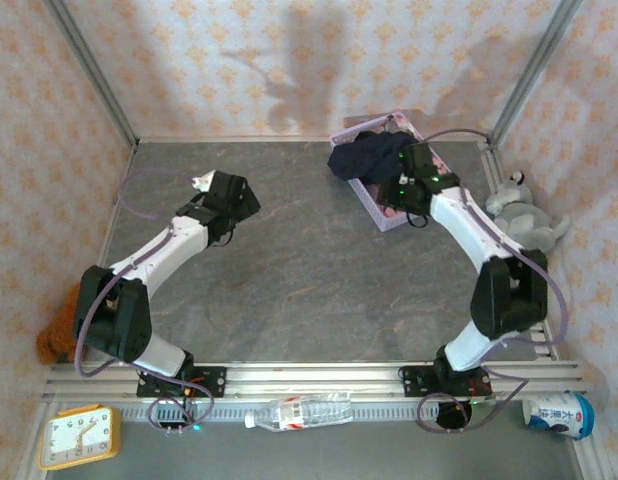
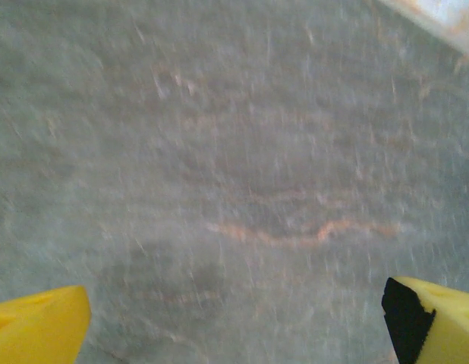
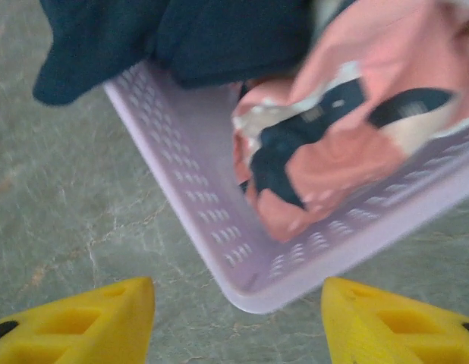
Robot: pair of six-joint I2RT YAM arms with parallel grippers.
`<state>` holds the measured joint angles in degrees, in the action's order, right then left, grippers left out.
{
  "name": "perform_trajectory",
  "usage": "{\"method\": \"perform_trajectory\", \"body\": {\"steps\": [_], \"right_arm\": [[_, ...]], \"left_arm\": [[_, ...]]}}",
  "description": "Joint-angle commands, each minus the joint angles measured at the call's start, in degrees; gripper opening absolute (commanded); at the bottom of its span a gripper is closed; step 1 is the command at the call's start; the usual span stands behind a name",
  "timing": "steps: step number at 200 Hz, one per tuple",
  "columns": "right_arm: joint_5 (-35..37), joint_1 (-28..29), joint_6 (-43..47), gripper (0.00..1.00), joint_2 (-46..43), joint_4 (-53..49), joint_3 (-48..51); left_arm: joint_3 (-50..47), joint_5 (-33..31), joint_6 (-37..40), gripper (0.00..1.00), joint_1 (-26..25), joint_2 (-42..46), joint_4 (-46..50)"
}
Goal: Fold and stack the mixed laundry pile
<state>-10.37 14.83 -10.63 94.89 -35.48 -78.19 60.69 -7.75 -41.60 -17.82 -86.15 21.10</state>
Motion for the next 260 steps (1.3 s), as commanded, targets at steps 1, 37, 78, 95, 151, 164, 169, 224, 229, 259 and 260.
{"method": "perform_trajectory", "body": {"steps": [1, 37, 78, 95, 151, 164, 169, 224, 229, 259, 260], "right_arm": [[1.96, 1.48, 6.49, 0.59, 5.96, -6.78, -7.41], [1.82, 2.16, 13.0, 0.54, 16.48, -11.86, -18.4], [0.06, 4.59, 14.57, 0.44, 20.1, -10.82, -19.29], [2.32, 4.61, 13.71, 0.33, 21.07, -10.63, -19.1], [11.17, 3.96, 16.21, 0.09, 17.11, -8.56, -13.35], [8.81, 3.52, 16.78, 0.12, 16.13, -7.97, -11.55], [7.46, 3.47, 16.86, 0.15, 15.84, -7.83, -10.97], [5.6, 3.41, 16.12, 0.3, 16.46, -6.25, -8.99], [5.89, 3.37, 16.17, 0.27, 16.51, -6.28, -9.08], [10.36, 2.09, 15.02, 0.13, 14.81, -5.57, -7.12], [10.59, 2.02, 14.98, 0.13, 14.67, -5.52, -6.92]], "left_arm": [[-1.42, 1.4, -4.0, 1.0, -4.03, -0.77, 1.74], [-2.29, 0.36, -6.12, 1.0, -8.44, -1.98, 2.02], [-0.17, -1.63, -7.03, 1.0, -10.3, -2.96, 3.38], [1.37, -1.98, -7.02, 1.0, -10.43, -3.71, 4.81], [3.79, -1.32, -7.09, 1.0, -11.03, -4.8, 6.45], [4.41, -0.97, -7.1, 1.0, -11.17, -5.37, 6.73], [4.65, -0.89, -7.11, 1.0, -11.25, -5.54, 6.84], [6.4, -0.57, -6.85, 1.0, -11.88, -6.57, 6.93], [6.45, -0.59, -6.83, 1.0, -11.9, -6.53, 6.93], [6.14, -0.85, -7.03, 1.0, -11.88, -6.4, 7.14], [6.12, -0.81, -7.02, 1.0, -11.93, -6.4, 7.12]]}}
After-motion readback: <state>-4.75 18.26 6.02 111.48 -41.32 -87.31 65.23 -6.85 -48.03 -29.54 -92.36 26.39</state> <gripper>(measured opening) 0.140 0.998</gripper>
